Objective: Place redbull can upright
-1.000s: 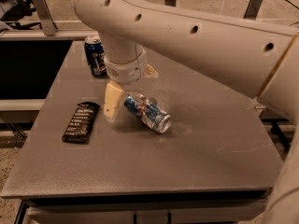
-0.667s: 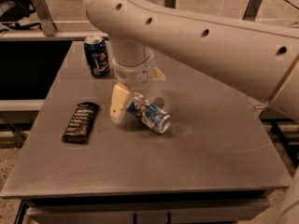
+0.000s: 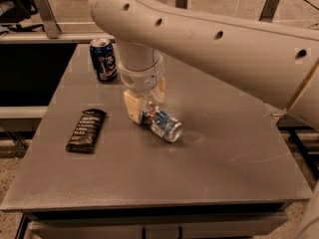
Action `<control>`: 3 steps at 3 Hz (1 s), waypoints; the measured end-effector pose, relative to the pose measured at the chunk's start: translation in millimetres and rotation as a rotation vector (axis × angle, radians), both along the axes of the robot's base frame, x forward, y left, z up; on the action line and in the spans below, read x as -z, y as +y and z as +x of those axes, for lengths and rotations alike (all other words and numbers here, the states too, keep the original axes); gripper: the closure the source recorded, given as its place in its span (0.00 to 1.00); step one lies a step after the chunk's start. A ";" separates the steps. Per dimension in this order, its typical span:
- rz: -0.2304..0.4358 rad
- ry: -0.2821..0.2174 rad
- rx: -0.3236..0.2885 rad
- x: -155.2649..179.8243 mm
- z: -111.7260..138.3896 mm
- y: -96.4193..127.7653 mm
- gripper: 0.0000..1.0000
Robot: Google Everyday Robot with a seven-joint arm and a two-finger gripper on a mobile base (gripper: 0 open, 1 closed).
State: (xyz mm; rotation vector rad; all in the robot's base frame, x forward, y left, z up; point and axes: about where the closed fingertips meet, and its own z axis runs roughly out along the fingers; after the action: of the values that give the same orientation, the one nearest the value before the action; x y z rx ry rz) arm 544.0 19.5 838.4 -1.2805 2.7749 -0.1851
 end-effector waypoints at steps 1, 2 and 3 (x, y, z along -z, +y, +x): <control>0.005 -0.006 -0.001 -0.1 0.9 0.9 0.65; -0.064 -0.017 -0.130 -12.2 -6.6 14.7 0.88; -0.053 0.001 -0.288 -45.8 -7.2 23.1 1.00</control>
Offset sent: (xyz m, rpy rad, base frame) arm -0.0229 0.0449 0.0420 -0.2358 -0.0252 0.4218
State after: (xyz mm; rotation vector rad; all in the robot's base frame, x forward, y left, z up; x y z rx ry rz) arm 536.7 42.5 884.2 -1.6714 2.5624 -0.2385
